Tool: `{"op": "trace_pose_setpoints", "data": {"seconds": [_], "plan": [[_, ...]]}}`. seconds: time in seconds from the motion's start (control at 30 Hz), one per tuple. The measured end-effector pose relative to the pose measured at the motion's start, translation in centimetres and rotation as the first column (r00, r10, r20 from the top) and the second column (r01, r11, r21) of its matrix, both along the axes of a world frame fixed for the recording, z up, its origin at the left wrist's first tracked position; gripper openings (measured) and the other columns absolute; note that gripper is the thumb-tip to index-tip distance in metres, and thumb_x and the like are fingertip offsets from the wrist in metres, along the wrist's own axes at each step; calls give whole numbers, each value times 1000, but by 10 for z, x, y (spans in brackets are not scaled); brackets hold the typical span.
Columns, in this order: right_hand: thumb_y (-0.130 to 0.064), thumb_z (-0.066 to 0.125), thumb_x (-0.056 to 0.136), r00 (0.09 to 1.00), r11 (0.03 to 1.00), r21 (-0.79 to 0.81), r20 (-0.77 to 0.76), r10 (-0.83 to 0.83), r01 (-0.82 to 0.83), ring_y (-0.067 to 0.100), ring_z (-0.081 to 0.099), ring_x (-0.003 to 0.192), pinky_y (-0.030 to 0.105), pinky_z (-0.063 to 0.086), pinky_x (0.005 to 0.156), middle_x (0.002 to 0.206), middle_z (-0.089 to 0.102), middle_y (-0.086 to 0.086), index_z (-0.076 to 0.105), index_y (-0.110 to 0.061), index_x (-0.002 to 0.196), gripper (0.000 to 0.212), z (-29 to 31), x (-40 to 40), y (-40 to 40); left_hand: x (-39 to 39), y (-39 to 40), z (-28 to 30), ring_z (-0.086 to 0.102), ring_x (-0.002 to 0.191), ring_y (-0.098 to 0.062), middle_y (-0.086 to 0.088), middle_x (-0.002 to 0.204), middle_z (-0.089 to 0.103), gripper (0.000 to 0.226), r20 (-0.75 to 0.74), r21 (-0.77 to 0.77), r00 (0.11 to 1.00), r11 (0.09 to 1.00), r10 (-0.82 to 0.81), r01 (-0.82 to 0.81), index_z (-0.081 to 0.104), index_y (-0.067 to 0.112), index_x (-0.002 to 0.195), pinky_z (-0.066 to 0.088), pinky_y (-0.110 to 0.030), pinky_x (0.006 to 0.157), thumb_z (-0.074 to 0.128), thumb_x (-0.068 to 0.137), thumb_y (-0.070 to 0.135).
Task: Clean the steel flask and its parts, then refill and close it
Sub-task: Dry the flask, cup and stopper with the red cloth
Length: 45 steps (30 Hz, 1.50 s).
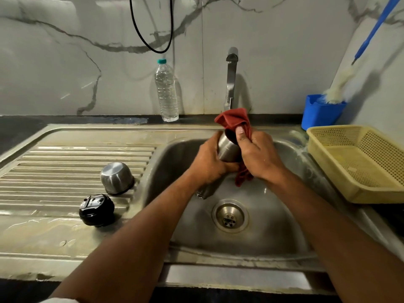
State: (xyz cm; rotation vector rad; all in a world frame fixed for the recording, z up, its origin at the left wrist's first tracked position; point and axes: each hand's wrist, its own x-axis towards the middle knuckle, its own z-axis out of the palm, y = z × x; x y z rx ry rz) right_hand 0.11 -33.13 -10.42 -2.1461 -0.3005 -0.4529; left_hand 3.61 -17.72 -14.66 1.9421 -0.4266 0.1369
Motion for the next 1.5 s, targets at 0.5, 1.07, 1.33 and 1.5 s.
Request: {"op": "trace_pose_setpoints", "data": {"seconds": [0.5,1.07,1.33,1.5], "plan": [[-32,43,110,999,993,117,-33,29,-25,10,65,92,30,50,81,99,69,0,66,-26,102,26,-8,4,2,-1,-4,2,69,113,-14,0,126,70,85,62,140,998,990,-5,-4,53,15,140,57,-32,100,98,67,15],[-42,39,106,990,993,-17,71,121,-120,15,57,128,37,47,108,138,62,3,58,-28,140,42,-17,5,9,-2,1,3,68,101,-5,8,110,70,67,56,63,996,996,66,-69,56,16,130,54,-15,87,93,74,11],[-41,37,111,984,908,406,-89,155,-106,14,69,111,35,53,96,117,73,4,67,-17,124,41,-10,1,15,2,6,11,74,99,-22,-6,110,73,58,-154,-274,977,943,150,-188,58,15,123,63,-34,87,89,76,4],[-39,40,110,919,840,543,-325,222,-11,9,74,81,22,58,72,94,76,1,69,-21,101,36,-12,-4,20,5,6,29,75,94,-25,-9,101,74,60,-308,-654,949,709,71,-265,60,7,124,63,-42,88,92,73,8]]}}
